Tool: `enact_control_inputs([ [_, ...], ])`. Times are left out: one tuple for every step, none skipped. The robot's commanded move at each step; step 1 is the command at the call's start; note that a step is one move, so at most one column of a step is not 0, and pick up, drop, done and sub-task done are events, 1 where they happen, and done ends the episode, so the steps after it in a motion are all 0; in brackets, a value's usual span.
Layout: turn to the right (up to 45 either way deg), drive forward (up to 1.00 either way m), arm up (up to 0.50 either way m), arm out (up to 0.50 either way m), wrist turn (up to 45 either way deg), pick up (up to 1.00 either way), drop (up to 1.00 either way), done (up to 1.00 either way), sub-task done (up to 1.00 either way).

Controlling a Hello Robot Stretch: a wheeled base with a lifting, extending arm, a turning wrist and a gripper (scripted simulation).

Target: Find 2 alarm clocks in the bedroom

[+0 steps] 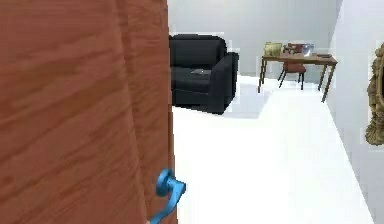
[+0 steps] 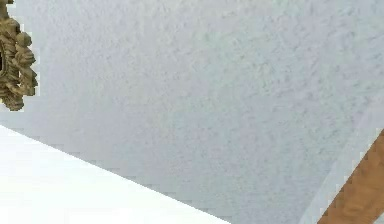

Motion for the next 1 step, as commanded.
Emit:
enact_control_inputs([
  [45.0,0.00,0.00,0.00,0.0,0.00,0.00,0.00,0.00],
])
